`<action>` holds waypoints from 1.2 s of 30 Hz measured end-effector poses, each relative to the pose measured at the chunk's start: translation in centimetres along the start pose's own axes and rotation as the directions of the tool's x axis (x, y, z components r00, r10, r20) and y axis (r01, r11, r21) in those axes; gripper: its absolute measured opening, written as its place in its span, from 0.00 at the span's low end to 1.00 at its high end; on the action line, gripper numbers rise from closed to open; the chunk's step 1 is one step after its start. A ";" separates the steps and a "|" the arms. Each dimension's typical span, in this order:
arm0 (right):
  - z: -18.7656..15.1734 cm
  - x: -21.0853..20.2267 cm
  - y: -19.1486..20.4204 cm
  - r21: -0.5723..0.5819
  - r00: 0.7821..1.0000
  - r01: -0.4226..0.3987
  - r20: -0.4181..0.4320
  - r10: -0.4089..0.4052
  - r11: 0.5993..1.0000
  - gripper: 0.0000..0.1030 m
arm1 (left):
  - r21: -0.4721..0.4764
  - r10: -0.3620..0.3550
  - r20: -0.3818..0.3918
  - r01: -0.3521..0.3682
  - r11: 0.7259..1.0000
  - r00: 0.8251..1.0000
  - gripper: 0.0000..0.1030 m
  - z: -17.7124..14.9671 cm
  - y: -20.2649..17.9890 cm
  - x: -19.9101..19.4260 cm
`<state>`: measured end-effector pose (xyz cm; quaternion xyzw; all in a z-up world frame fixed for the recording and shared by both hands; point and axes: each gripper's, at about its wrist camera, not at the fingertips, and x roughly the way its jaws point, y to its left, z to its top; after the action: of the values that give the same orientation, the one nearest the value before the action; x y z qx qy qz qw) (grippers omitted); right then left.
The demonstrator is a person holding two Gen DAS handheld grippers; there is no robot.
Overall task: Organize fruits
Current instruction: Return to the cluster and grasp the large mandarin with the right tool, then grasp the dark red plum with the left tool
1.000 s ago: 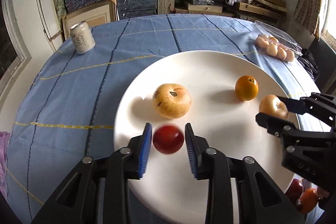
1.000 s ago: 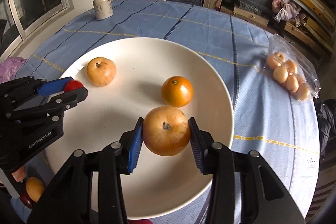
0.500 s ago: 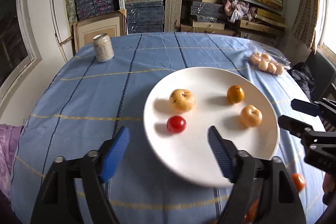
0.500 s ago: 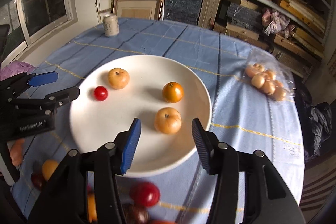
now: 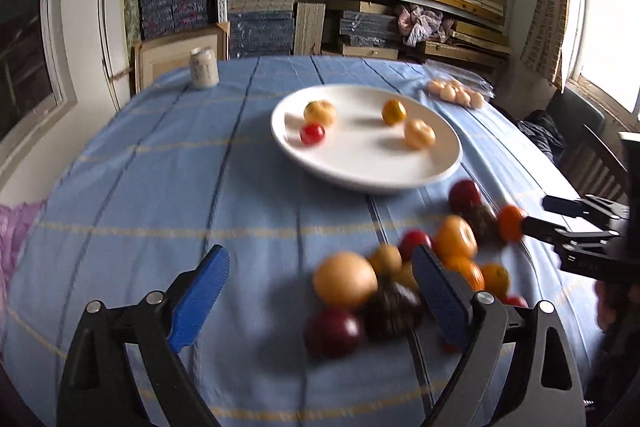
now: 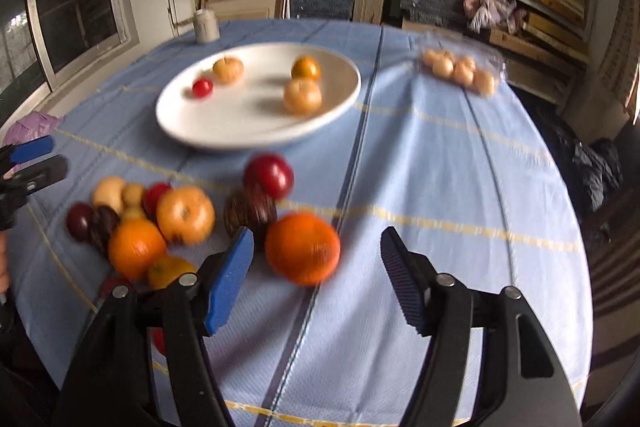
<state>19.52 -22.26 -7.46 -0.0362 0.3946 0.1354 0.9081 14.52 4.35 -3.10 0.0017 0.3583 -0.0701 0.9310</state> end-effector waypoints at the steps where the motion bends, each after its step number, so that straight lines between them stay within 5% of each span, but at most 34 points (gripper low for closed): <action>1: -0.2 0.4 0.1 0.004 1.000 -0.002 -0.003 0.002 1.000 0.63 | -0.002 -0.002 -0.007 0.002 1.000 1.000 0.90 -0.5 -0.1 -0.1; 9: -0.1 2.9 -0.5 0.058 0.999 -0.034 -0.034 0.036 0.998 0.58 | 0.019 0.008 -0.033 -0.007 1.000 0.999 0.90 -2.7 -1.0 -1.0; 12: -0.2 3.4 0.1 0.038 0.998 -0.038 -0.052 0.040 0.999 0.44 | 0.028 0.012 -0.037 -0.011 1.000 0.999 0.90 -2.9 -1.2 -0.9; 27: -0.2 1.3 1.1 -0.010 0.999 0.007 0.052 -0.006 1.000 0.42 | 0.023 0.113 -0.097 -0.111 0.993 0.989 0.89 -3.5 -0.3 1.8; 31: -0.3 1.1 1.3 -0.015 0.998 -0.002 0.063 0.003 1.000 0.42 | 0.021 0.123 -0.111 -0.122 0.992 0.986 0.76 -3.5 -0.1 2.6; 33: -0.3 1.0 1.3 -0.016 0.998 -0.001 0.064 0.002 1.000 0.42 | 0.018 0.107 -0.129 -0.105 0.994 0.986 0.63 -3.5 0.0 3.1; 34: -0.3 1.0 1.3 -0.014 0.998 -0.002 0.065 0.003 1.000 0.42 | 0.017 0.094 -0.147 -0.092 0.996 0.985 0.45 -3.6 0.0 3.4; 36: -0.4 1.0 1.2 -0.009 0.998 -0.003 0.066 0.004 1.000 0.42 | 0.014 0.083 -0.156 -0.082 0.997 0.984 0.39 -3.8 0.0 3.6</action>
<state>19.58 -20.99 -8.37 -0.0349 0.3638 0.1398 0.9203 14.68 4.13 -8.34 0.0254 0.4296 -0.0323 0.9021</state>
